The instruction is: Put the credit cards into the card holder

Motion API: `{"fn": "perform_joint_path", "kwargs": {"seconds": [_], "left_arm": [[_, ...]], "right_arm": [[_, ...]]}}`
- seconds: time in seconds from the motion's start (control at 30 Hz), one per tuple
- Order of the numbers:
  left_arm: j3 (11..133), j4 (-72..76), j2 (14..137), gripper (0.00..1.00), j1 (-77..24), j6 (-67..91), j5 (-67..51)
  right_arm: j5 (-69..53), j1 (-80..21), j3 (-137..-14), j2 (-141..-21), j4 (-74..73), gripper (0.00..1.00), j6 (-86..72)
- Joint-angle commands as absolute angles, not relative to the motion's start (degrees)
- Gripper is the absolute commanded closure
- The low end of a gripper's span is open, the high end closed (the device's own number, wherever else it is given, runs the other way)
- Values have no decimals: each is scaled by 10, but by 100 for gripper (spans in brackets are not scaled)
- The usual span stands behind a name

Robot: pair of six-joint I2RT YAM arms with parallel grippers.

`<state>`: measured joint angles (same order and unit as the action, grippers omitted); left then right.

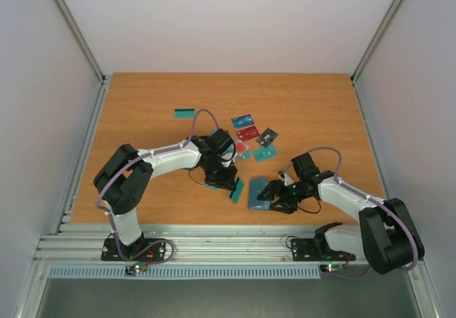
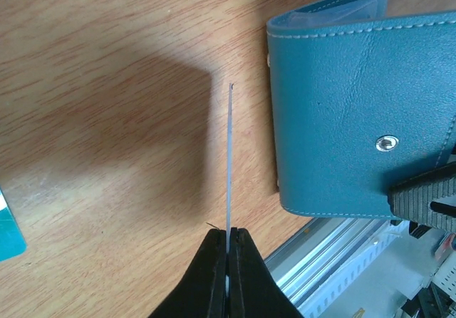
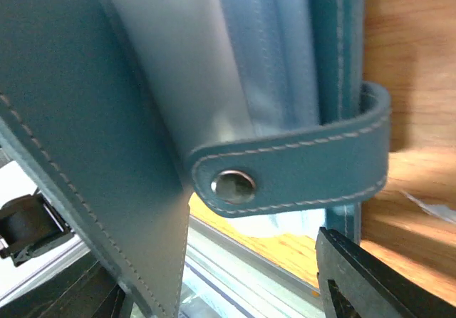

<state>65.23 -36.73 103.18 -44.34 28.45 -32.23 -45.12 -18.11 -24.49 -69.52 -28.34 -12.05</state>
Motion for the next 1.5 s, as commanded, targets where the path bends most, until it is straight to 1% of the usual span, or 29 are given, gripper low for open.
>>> {"fn": "perform_joint_path", "kwargs": {"seconds": [0.0,0.2,0.4,0.93,1.27,1.47], "left_arm": [[642,-352,1040,100,-445,275,-332],[634,-350,1036,100,-445,276,-332],[624,-342,1028,100,-445,279,-332],[608,-328,1026,100,-447,287,-344],[604,-312,1044,100,-453,287,-366],[600,-293,1052,100,-454,295,-379]], "right_arm": [[-461,-196,-254,-697,-226,31,-140],[-459,-199,-255,-689,-233,31,-143],[-480,-201,-253,-659,-207,29,-180],[-473,-201,-224,-746,-73,29,-205],[-494,-205,-213,-755,-16,28,-227],[-516,-235,-229,-752,31,27,-250]]}}
